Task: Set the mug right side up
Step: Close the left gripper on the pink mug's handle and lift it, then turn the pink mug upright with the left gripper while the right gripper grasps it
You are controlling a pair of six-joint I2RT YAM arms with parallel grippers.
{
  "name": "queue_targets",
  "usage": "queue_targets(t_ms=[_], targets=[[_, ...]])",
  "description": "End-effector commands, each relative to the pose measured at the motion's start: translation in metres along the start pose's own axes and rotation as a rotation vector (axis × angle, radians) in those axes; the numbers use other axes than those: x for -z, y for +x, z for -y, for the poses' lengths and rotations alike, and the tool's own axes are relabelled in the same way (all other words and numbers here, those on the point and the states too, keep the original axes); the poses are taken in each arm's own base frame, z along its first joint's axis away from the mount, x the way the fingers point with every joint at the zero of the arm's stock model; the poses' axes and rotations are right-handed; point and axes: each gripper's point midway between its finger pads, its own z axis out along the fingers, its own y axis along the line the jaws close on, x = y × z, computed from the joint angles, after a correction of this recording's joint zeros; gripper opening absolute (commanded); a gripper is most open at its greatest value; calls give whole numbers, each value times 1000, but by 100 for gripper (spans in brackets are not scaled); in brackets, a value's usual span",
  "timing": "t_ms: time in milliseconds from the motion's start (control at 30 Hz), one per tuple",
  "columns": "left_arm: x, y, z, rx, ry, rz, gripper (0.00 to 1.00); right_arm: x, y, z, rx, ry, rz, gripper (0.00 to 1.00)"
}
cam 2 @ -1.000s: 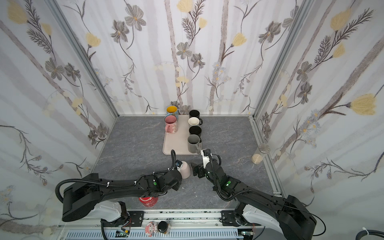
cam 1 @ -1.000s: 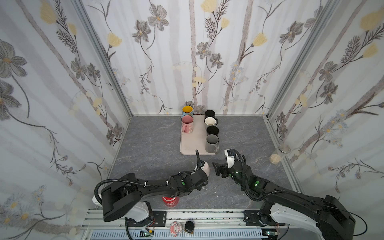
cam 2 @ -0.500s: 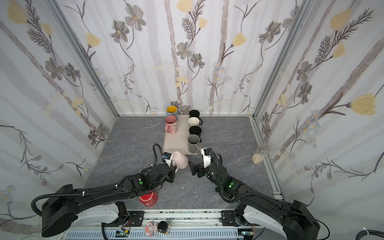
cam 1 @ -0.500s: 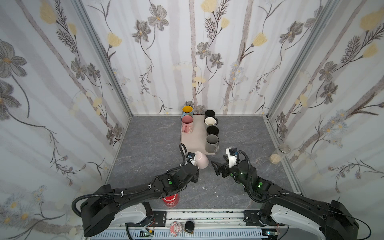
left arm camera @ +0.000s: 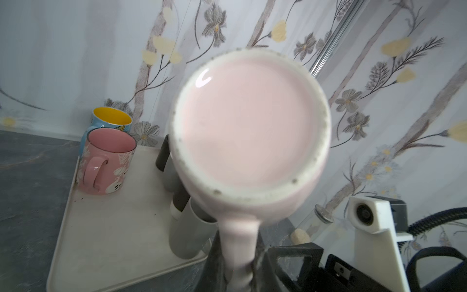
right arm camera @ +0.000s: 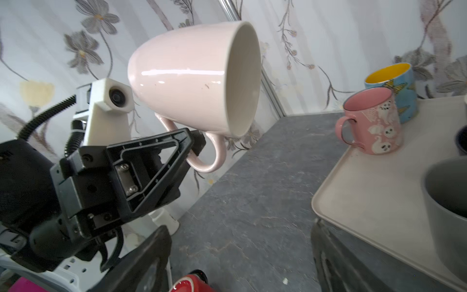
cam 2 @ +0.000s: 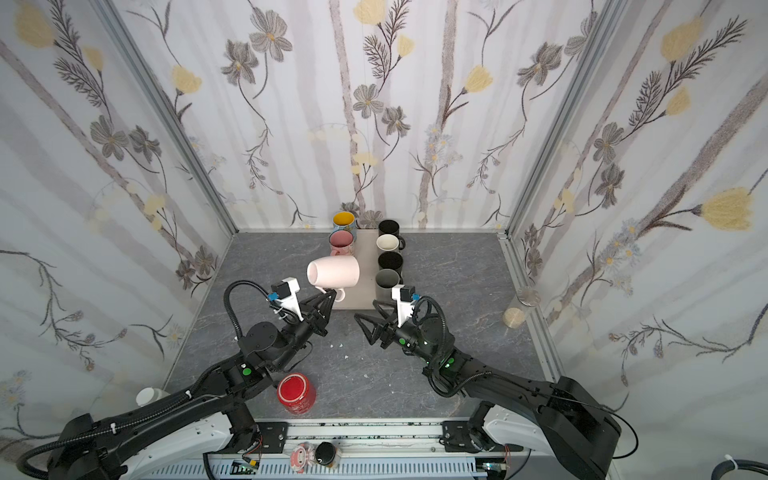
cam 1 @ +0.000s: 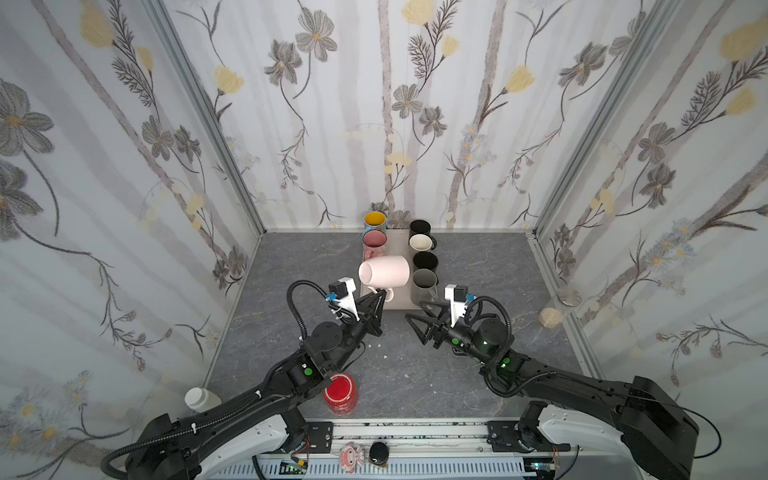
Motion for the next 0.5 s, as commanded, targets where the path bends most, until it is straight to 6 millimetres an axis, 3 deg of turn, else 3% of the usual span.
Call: queue_targets(t_ms=[0,300,467], targets=[[10,-49,38,80,189,181,0,-4,-39,-49,-28,-234,129,86],[24,-63,64,128,351,222,0,-17,-64,-84,-73,-435,189,81],[25,-62,67,135,370,219,0,-21,-69,-92,-92,-488,194,70]])
